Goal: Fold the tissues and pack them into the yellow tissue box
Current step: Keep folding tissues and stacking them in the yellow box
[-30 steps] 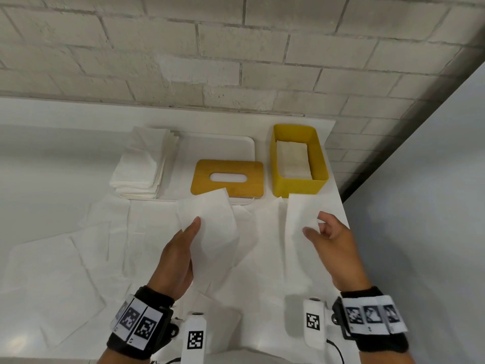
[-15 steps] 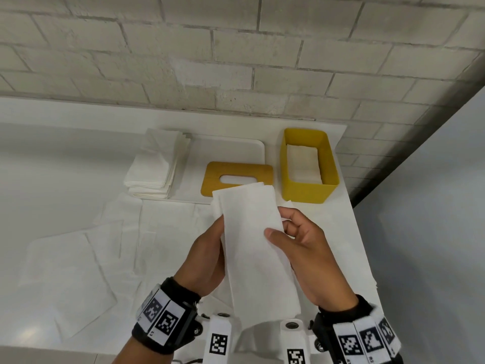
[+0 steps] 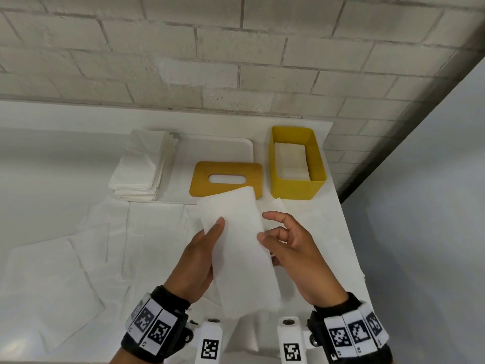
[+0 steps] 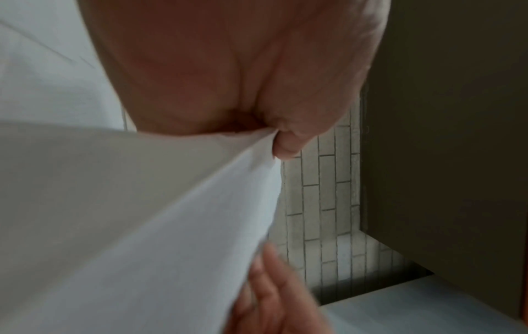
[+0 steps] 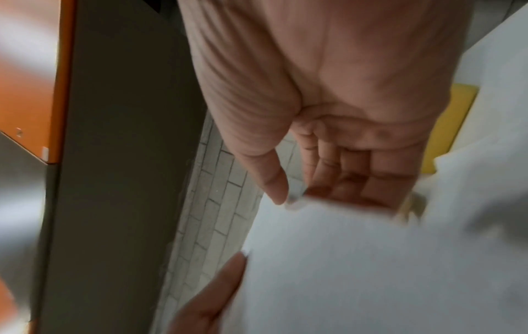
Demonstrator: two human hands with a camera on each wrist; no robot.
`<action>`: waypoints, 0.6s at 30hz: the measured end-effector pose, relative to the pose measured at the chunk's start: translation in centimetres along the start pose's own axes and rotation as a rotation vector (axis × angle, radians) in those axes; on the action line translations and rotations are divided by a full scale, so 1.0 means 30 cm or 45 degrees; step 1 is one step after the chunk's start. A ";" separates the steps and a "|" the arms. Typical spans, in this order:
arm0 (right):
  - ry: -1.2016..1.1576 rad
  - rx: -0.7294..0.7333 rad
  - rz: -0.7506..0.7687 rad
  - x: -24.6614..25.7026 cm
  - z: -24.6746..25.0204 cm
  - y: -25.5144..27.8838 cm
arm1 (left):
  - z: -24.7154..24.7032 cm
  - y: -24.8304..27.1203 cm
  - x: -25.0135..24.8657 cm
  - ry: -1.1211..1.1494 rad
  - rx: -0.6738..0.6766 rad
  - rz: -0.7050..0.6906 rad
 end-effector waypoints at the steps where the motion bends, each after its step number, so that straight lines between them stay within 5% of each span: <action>1: 0.062 -0.064 -0.016 -0.033 0.043 -0.015 | 0.014 0.001 -0.002 0.000 -0.037 -0.004; 5: 0.866 -0.415 -0.158 -0.167 0.317 -0.091 | 0.069 0.006 -0.015 -0.021 -0.120 -0.011; 8: 1.272 -0.484 -0.423 -0.241 0.458 -0.112 | 0.093 0.008 -0.021 -0.034 -0.143 -0.018; 14: 1.114 -0.451 -0.570 -0.287 0.520 -0.160 | 0.111 0.002 -0.018 -0.059 -0.183 -0.016; 18: 1.012 -0.455 -0.494 -0.282 0.523 -0.180 | 0.112 0.000 -0.012 -0.070 -0.184 -0.002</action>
Point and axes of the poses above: each hand's wrist, its own y-axis away from the middle knuckle, its own z-axis out of the back of the hand, x = y × z, the point moved 7 cm from there along -y, towards the middle knuckle, and after that the axes turned 3 degrees about z, right-handed, at the moved point
